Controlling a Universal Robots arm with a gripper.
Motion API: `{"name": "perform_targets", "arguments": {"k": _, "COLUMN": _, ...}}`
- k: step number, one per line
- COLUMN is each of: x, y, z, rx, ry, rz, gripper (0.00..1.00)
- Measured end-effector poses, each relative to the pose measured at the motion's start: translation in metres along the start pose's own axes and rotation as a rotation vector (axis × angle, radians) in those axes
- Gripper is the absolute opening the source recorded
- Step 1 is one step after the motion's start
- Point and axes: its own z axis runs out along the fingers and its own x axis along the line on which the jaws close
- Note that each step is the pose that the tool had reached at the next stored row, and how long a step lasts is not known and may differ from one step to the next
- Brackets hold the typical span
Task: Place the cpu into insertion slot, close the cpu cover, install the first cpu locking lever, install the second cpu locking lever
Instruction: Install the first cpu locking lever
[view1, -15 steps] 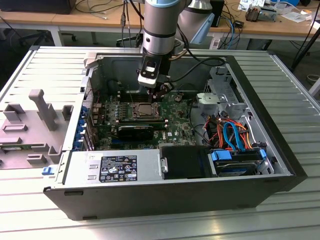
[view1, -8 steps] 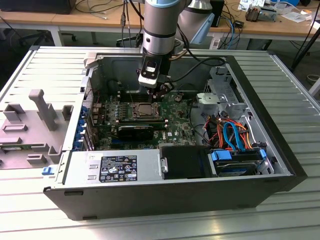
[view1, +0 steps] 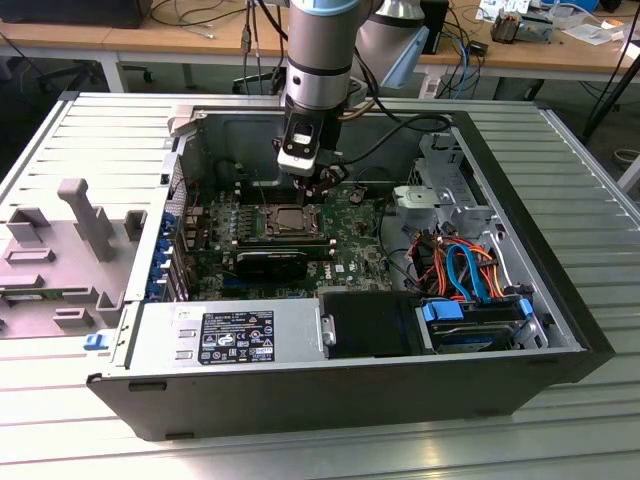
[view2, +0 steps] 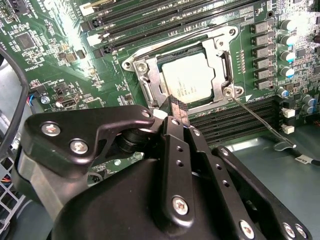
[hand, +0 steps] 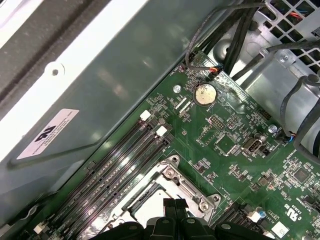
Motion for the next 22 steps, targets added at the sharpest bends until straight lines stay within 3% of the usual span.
{"name": "perform_targets", "arguments": {"k": 22, "x": 0.0, "y": 0.0, "z": 0.0, "rx": -0.0043, "ry": 0.0043, "rz": -0.025, "gripper": 0.11}}
